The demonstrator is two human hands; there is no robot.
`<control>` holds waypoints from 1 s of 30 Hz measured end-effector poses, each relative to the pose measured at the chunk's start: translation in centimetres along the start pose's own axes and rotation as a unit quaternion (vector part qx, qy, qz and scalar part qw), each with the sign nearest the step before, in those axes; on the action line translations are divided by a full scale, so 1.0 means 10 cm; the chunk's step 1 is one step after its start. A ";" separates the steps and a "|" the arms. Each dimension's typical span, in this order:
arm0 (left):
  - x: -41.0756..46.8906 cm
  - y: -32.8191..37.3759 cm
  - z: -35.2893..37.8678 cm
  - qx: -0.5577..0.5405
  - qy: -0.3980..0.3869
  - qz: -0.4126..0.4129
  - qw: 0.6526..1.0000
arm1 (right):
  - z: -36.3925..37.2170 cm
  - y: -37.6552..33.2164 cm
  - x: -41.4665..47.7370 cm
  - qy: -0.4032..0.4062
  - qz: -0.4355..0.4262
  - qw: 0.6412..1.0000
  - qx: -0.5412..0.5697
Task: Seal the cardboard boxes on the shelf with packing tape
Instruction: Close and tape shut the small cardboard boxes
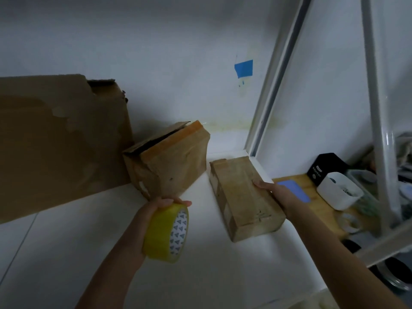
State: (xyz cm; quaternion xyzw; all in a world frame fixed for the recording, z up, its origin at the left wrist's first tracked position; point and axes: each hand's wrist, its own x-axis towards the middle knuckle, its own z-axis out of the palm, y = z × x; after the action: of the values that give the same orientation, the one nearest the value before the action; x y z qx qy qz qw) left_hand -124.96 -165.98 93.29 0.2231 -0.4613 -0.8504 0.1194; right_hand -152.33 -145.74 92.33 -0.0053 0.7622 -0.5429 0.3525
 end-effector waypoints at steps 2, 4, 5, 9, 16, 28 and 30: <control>0.03 -0.03 0.03 0.000 0.022 0.005 1.000 | 0.03 -0.02 0.04 0.077 -0.057 0.988 -0.123; 0.06 -0.06 0.07 0.008 0.054 0.002 0.999 | 0.14 -0.06 0.00 0.125 -0.111 0.948 -0.271; 0.08 -0.07 0.09 0.005 0.062 0.002 0.998 | 0.22 -0.06 -0.04 0.132 -0.121 0.924 -0.339; 0.15 -0.08 0.23 0.010 0.121 0.010 0.993 | 0.68 -0.03 -0.27 0.100 -0.061 0.846 -0.520; 0.19 -0.07 0.37 0.013 0.180 0.011 0.984 | 0.63 -0.12 0.04 0.145 -0.125 0.823 -0.534; 0.09 -0.19 0.38 0.001 0.295 0.011 0.955 | 0.57 -0.60 0.91 0.146 -0.157 0.819 -0.532; 0.04 -0.20 0.36 -0.001 0.312 0.025 0.950 | 0.57 -0.63 1.01 0.148 -0.164 0.820 -0.528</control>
State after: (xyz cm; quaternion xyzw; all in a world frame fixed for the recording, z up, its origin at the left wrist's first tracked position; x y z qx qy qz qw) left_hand -127.05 -162.40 93.16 0.4660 -0.4057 -0.7353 0.2786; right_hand -159.20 -157.00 91.28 -0.2353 0.9630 -0.1011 0.0841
